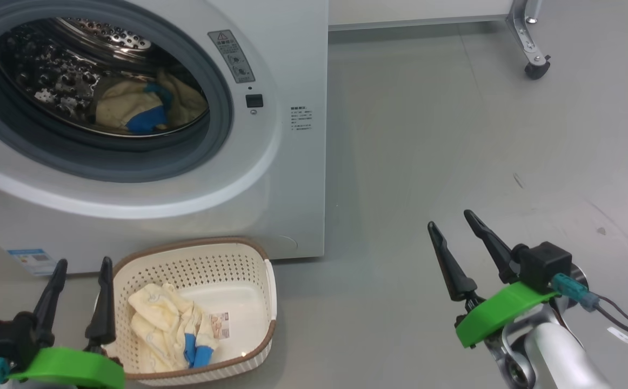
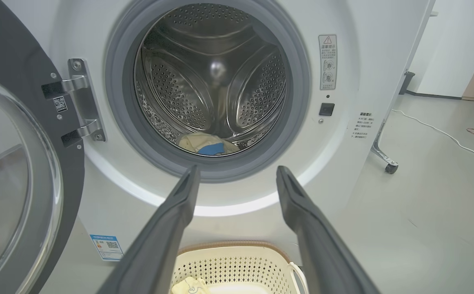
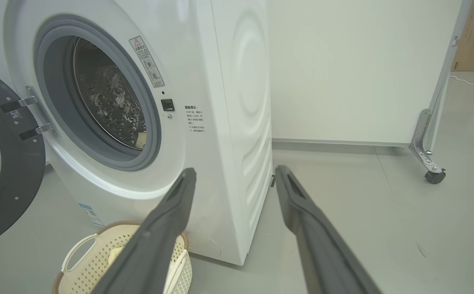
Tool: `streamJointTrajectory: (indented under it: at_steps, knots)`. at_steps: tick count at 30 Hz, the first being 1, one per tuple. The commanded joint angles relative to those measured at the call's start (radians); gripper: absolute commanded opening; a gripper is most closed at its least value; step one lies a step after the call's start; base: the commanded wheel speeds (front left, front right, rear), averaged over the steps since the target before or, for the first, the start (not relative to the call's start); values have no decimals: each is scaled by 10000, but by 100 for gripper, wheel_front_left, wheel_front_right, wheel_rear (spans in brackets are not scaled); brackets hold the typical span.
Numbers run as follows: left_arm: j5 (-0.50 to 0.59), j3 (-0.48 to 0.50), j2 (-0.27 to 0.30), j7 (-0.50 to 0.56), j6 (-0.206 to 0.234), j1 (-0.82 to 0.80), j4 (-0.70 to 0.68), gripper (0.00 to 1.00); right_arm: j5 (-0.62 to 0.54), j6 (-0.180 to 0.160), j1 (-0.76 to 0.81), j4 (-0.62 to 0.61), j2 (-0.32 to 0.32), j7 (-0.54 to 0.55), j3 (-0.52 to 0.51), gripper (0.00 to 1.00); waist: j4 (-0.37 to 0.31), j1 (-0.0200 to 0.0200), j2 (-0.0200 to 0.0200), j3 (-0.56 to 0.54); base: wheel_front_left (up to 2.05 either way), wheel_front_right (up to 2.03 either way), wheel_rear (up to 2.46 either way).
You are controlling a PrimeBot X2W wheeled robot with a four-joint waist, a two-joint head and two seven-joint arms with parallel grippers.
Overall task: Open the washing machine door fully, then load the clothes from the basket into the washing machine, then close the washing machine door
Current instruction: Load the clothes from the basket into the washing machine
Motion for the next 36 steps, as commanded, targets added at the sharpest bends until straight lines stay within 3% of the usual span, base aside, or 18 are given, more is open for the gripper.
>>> streamJointTrajectory:
  at_steps: [1,13,36]
  knots:
    - [132,557,112,-68,23,-257,-402,100,53,-29,-48,-307,-99,-95,206,100,35,1,-1,-65,0,0,0]
    - [939,1138,-894,-68,-210,545,-568,100,114,-29,137,-288,-118,-95,260,100,35,1,-1,-272,0,0,0]
    - [1760,1659,-1784,-68,-736,668,-373,100,93,-29,204,-312,-65,-95,299,100,18,1,-1,-162,0,0,0]
